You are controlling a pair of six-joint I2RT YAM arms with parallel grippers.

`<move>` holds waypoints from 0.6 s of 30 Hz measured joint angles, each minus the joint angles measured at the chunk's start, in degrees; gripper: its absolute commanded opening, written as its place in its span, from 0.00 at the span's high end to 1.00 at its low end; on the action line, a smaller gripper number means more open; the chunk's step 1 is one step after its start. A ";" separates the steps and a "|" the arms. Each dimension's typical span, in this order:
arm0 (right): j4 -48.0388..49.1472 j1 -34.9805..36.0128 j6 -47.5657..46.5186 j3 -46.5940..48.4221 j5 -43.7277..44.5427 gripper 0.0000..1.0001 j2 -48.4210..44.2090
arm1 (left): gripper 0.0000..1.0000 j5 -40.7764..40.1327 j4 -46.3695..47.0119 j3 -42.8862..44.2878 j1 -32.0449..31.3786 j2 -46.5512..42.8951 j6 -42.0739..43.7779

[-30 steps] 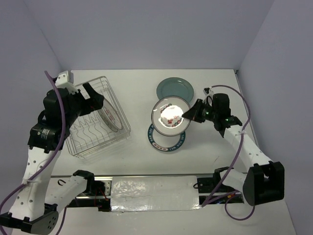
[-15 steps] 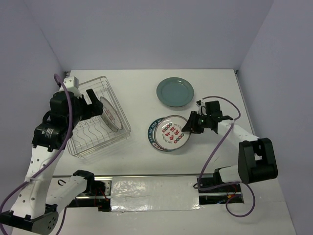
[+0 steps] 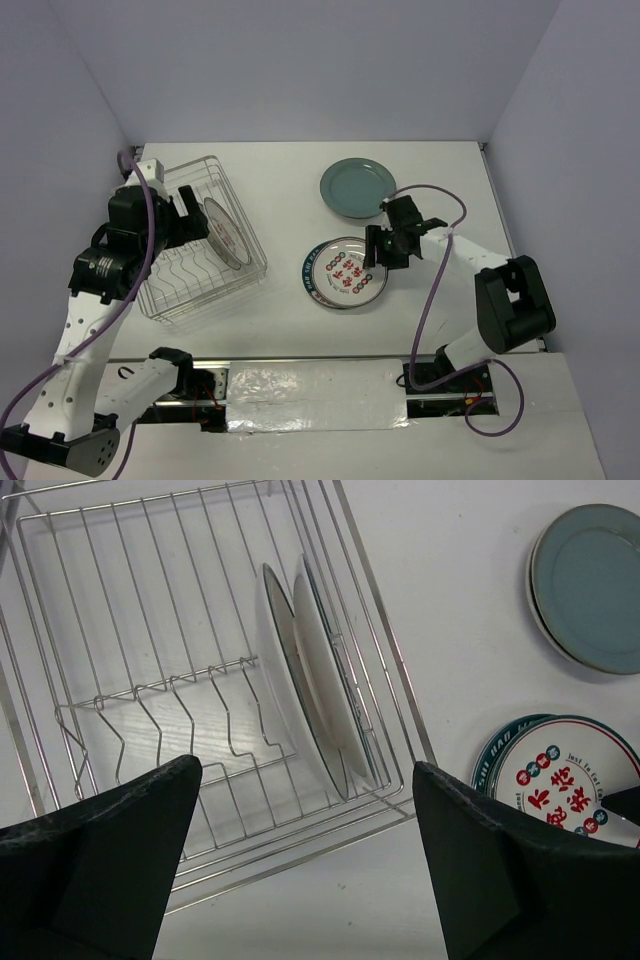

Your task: Unload the plates from the dish rack

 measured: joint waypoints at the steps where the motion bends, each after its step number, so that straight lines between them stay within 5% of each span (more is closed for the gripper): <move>1: -0.44 0.70 0.02 0.17 0.59 0.32 0.52 | 0.00 -0.22 -0.26 0.00 0.00 0.04 0.09; 18: -2.84 4.48 0.46 2.38 1.09 0.24 3.06 | 0.01 -0.72 -2.05 0.04 0.00 1.97 1.38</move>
